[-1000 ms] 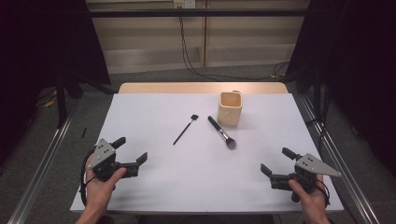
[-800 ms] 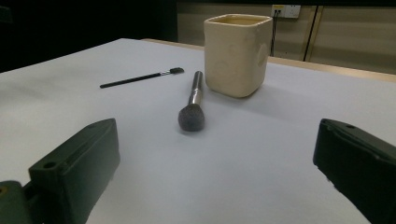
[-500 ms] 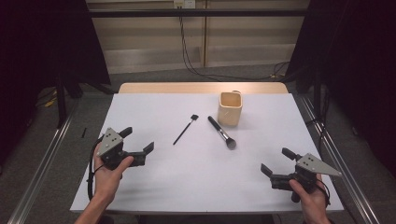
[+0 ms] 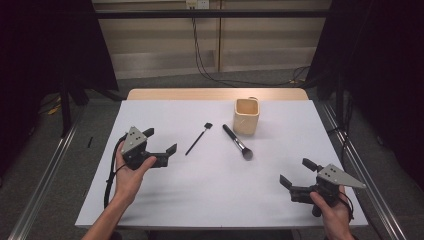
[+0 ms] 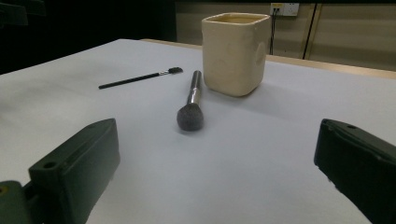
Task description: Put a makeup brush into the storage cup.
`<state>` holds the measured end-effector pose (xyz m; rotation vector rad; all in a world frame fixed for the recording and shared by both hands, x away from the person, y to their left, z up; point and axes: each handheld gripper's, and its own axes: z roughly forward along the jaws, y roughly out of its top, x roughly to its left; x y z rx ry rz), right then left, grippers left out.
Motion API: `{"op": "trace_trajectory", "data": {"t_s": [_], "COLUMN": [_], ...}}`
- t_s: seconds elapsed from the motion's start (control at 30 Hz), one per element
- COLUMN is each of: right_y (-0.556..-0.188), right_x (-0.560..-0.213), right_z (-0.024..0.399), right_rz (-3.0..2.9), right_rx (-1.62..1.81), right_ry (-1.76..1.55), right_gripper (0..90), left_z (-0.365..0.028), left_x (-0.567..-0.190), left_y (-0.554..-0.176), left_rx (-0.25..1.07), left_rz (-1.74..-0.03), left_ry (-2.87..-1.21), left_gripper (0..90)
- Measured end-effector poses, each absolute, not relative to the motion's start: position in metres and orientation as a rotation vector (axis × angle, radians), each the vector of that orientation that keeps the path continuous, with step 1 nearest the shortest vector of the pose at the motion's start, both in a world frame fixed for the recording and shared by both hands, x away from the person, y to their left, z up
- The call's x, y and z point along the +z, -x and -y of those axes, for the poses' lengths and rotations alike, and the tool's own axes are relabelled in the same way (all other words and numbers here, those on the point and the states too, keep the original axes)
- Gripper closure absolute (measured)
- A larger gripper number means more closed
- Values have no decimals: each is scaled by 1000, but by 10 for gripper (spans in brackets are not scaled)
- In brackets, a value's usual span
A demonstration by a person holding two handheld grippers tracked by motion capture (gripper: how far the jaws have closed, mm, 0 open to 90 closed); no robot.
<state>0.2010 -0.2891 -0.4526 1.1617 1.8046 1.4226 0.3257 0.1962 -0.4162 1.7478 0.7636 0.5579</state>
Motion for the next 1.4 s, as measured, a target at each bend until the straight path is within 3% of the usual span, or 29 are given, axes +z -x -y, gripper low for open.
{"op": "trace_trajectory", "data": {"t_s": [1.4], "right_y": [-202], "right_x": [-453], "right_z": [290], "right_rz": [-1815], "right_rx": [1425], "right_ry": [-1162], "right_gripper": [0], "left_z": [-134], "left_x": [-402], "left_y": [-403], "left_rx": [540], "left_rz": [-762], "left_ry": [-1761], "left_gripper": [34]}}
